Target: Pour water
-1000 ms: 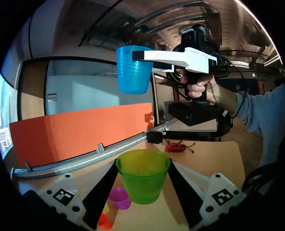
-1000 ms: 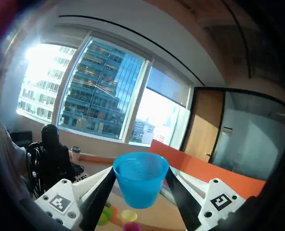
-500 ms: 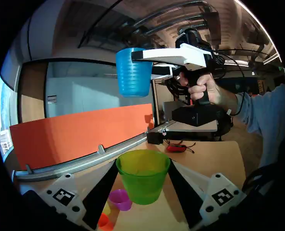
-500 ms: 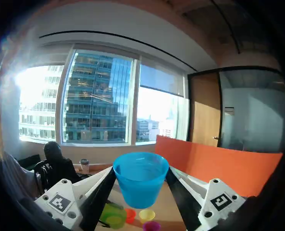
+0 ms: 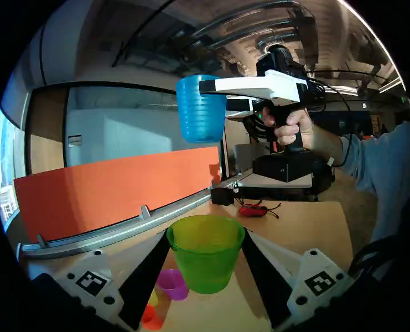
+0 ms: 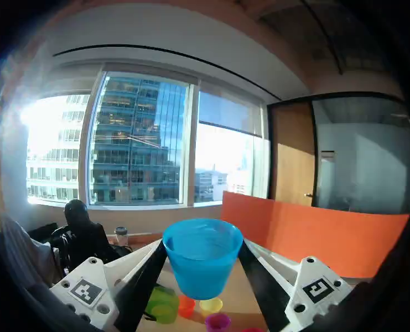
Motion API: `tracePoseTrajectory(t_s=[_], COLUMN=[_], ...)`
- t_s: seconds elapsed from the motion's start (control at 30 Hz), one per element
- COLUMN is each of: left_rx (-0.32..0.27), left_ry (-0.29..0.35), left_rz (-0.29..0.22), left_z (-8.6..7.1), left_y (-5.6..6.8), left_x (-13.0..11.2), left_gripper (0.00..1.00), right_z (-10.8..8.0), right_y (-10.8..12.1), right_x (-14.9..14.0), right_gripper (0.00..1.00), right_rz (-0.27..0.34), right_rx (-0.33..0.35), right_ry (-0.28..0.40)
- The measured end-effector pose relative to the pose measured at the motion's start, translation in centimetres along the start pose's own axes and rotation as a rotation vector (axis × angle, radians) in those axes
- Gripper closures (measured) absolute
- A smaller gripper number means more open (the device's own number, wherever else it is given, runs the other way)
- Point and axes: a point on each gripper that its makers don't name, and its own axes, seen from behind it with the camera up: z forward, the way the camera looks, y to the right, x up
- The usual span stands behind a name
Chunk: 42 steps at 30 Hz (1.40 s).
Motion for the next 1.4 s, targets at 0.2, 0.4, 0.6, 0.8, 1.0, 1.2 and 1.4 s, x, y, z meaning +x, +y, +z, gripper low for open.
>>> tracePoseTrajectory(t_s=[0.2, 0.4, 0.6, 0.8, 1.0, 1.2, 1.4], left_rx=[0.002, -0.001, -0.008, -0.011, -0.014, -0.016, -0.021], left_ry=[-0.005, -0.009, -0.015, -0.02, -0.028, -0.041, -0.052], left_rz=[-0.004, -0.01, -0.007, -0.006, -0.01, -0.011, -0.013], left_z=[-0.3, -0.5, -0.5, -0.4, -0.5, -0.7, -0.8], left_y=[0.0, 0.2, 0.7, 1.0, 1.3, 1.4, 1.3], left_x=[0.0, -0.2, -0.5, -0.6, -1.0, -1.6, -2.0], left_gripper=[0.12, 0.12, 0.12, 0.12, 0.12, 0.12, 0.12], right_z=[-0.9, -2.2, -3.3, -4.1, -4.6, -4.8, -4.8], right_y=[1.2, 1.3, 2.4, 1.6, 2.0, 1.1, 0.7], right_x=[-0.8, -1.2, -1.4, -2.1, -2.9, -4.6, -6.4], right_gripper=[0.1, 0.1, 0.1, 0.1, 0.09, 0.09, 0.09], right_rz=[0.002, 0.005, -0.004, 0.005, 0.007, 0.005, -0.017], right_rx=[-0.023, -0.026, -0.057, -0.041, -0.049, -0.027, -0.021], right_ry=[-0.008, -0.009, -0.006, -0.005, -0.013, -0.032, -0.049])
